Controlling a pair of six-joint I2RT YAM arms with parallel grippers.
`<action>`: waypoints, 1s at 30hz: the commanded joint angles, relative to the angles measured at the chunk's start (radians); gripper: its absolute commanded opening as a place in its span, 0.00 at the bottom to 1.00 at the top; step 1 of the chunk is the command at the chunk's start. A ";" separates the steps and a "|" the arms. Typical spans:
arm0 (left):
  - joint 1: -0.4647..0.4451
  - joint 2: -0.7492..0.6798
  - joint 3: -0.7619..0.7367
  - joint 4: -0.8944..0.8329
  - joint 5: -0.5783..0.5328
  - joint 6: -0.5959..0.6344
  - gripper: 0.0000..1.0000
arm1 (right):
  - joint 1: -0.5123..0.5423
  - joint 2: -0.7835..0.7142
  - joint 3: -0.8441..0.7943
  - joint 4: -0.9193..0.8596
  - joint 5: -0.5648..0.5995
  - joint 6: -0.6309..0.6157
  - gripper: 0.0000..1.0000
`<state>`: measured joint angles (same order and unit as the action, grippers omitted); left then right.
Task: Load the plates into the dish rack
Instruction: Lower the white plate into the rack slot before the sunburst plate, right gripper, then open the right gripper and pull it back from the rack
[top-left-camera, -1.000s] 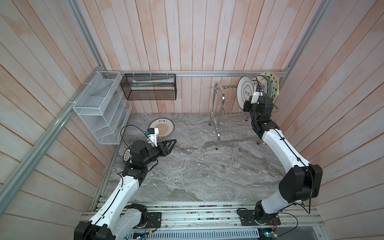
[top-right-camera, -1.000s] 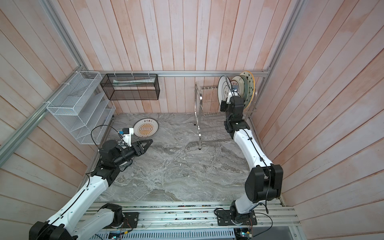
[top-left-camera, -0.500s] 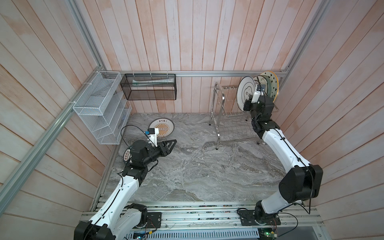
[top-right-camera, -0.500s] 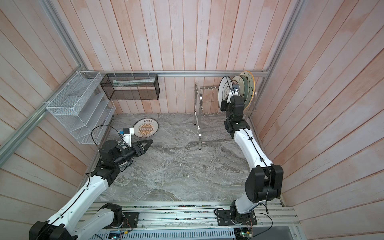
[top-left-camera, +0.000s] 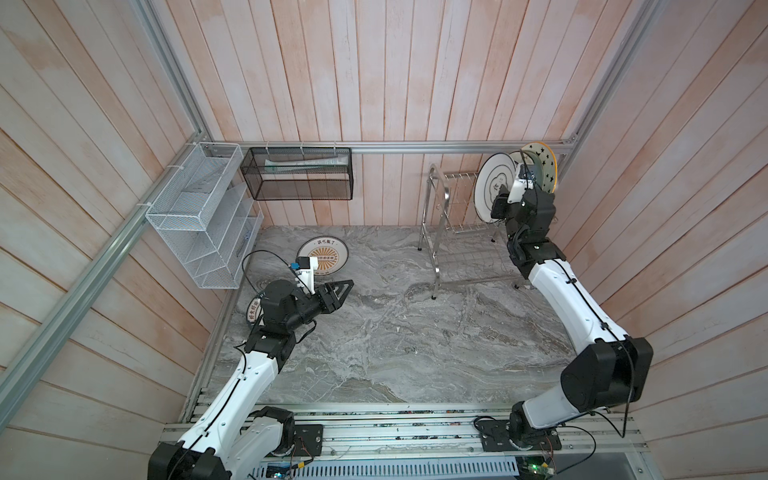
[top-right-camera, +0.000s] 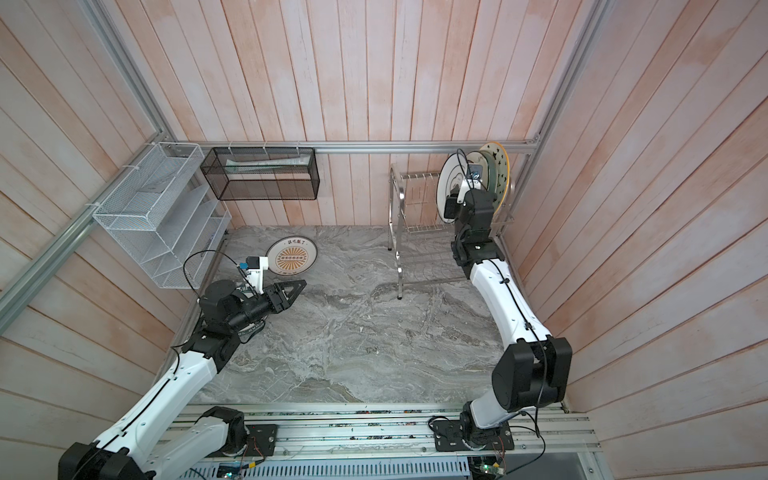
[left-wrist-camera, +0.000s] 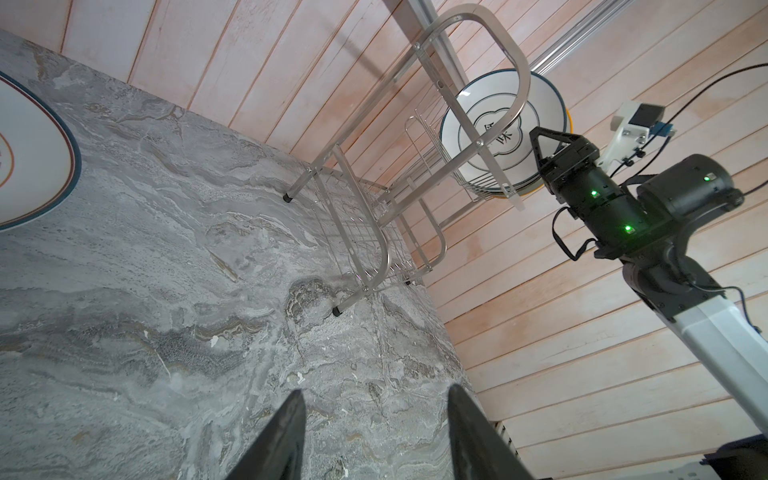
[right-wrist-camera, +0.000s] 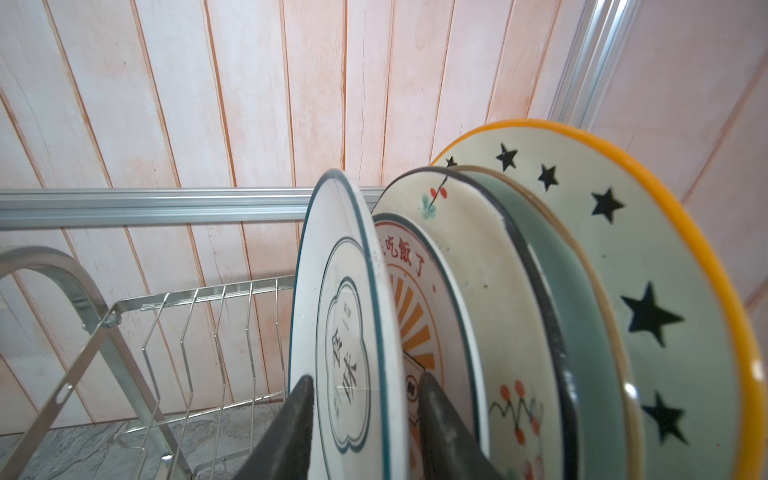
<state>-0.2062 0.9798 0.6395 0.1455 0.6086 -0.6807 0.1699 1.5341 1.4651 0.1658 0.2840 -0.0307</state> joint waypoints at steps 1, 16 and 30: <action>-0.003 -0.003 0.028 0.001 -0.005 0.016 0.56 | 0.005 -0.064 0.022 0.048 0.013 -0.017 0.42; -0.003 -0.022 0.025 -0.009 -0.069 0.010 0.56 | 0.014 -0.297 -0.132 0.141 -0.122 0.038 0.45; -0.002 0.025 0.034 -0.066 -0.211 -0.005 0.56 | 0.271 -0.436 -0.540 0.387 -0.436 0.116 0.47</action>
<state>-0.2062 0.9844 0.6407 0.1143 0.4614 -0.6846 0.3794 1.0878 0.9783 0.4835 -0.0921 0.0586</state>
